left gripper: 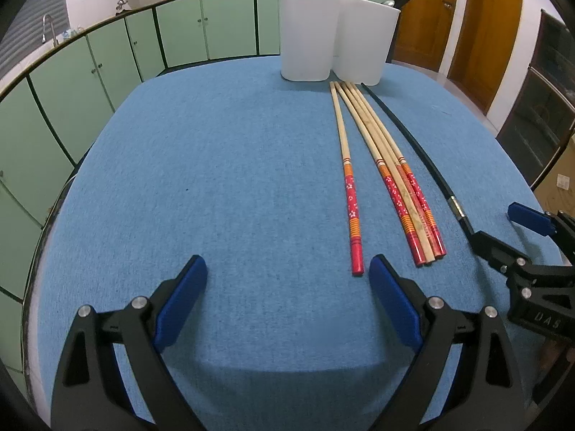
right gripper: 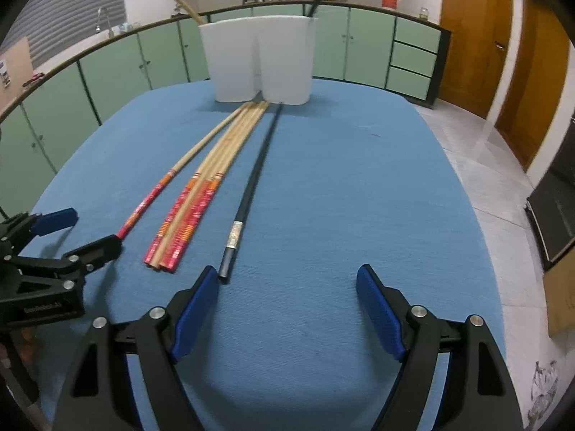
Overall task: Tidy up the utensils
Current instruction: 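Grasp a red-patterned chopstick with the left tool while the right grasps the black chopstick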
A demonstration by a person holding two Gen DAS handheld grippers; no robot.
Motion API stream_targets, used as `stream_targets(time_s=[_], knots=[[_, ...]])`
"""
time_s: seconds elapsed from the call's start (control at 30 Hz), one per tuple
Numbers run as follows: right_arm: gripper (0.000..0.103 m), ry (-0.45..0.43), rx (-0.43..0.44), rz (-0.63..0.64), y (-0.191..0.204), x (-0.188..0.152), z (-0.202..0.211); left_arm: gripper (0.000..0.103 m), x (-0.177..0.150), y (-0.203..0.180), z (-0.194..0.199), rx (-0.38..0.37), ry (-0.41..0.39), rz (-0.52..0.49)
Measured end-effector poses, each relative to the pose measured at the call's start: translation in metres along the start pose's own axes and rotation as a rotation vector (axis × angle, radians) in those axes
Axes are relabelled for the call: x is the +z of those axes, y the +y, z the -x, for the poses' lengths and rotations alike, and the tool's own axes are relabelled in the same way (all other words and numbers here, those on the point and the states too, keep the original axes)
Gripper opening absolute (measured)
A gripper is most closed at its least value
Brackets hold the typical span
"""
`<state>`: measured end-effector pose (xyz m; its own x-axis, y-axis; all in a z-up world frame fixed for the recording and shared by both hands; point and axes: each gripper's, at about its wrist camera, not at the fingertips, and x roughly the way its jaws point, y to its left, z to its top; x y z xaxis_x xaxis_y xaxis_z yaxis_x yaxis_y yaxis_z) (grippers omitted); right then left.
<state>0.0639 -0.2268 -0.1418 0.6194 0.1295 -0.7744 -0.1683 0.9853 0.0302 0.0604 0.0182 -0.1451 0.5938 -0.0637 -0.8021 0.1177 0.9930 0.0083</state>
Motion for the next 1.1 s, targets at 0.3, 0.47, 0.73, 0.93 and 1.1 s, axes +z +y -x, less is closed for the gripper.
stream_targets(time_s=[0.3, 0.47, 0.73, 0.93, 1.1], knots=[[0.062, -0.006, 0.061, -0.060, -0.010, -0.003, 0.004, 0.078, -0.001, -0.007, 0.003, -0.014, -0.003, -0.019], [0.050, -0.003, 0.068, -0.013, 0.001, -0.005, 0.003, 0.070, 0.000, -0.012, 0.003, -0.025, -0.007, -0.030], [0.033, -0.009, 0.065, 0.010, 0.008, -0.002, 0.002, 0.060, 0.000, -0.017, 0.004, -0.048, -0.016, -0.047], [0.033, -0.008, 0.060, 0.012, 0.010, -0.001, 0.002, 0.059, -0.001, -0.018, 0.004, -0.070, -0.019, -0.044], [0.030, -0.008, 0.065, 0.006, 0.009, -0.001, 0.001, 0.058, -0.003, -0.020, 0.006, -0.076, -0.023, -0.047]])
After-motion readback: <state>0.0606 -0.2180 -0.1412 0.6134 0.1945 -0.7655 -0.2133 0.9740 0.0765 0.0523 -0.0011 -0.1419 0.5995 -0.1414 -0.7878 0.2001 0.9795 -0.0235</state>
